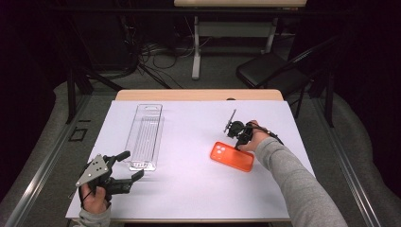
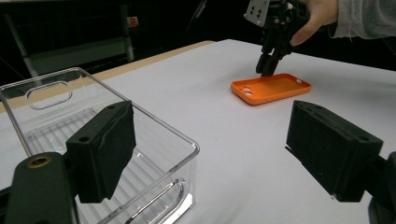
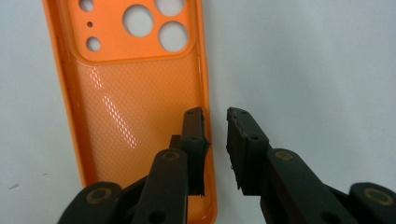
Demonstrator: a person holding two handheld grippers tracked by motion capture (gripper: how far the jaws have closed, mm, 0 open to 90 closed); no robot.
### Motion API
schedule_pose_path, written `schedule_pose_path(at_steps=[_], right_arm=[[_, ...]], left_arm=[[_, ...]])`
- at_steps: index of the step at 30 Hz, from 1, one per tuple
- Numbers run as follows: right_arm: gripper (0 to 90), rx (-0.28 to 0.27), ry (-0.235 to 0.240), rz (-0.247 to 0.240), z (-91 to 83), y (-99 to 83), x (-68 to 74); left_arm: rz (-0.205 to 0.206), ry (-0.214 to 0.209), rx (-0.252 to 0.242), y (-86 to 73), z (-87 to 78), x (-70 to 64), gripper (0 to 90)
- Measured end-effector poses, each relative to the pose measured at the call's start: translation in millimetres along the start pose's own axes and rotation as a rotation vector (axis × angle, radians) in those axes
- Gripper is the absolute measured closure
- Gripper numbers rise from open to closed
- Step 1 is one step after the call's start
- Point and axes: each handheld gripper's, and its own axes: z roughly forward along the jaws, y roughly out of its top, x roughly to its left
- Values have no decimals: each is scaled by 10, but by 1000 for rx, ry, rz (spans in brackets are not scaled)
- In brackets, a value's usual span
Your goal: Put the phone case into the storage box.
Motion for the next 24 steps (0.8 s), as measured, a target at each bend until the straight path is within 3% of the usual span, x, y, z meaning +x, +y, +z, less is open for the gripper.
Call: schedule_pose_path(at_steps=[2, 5, 8, 10, 11, 12, 13, 24], right_arm=[[772, 14, 4, -2, 0, 7, 8], [772, -6, 6, -9, 36, 9, 17], [775, 21, 12, -22, 33, 32, 25], [784, 1, 12, -20, 64, 34, 41], [790, 27, 11, -23, 52, 45, 45], [797, 0, 4, -30, 78, 40, 46], [803, 9, 2, -33, 82, 46, 49], [838, 36, -11, -28, 101, 51, 35]], left_arm=[[2, -1, 2, 0, 0, 1, 158], [2, -4, 1, -1, 4, 0, 158], [2, -3, 2, -2, 5, 0, 158], [1, -3, 1, -3, 4, 2, 158], [1, -3, 1, -3, 4, 3, 158], [0, -3, 1, -3, 3, 4, 158], [0, -3, 1, -4, 3, 3, 158], [0, -4, 2, -5, 4, 4, 158]])
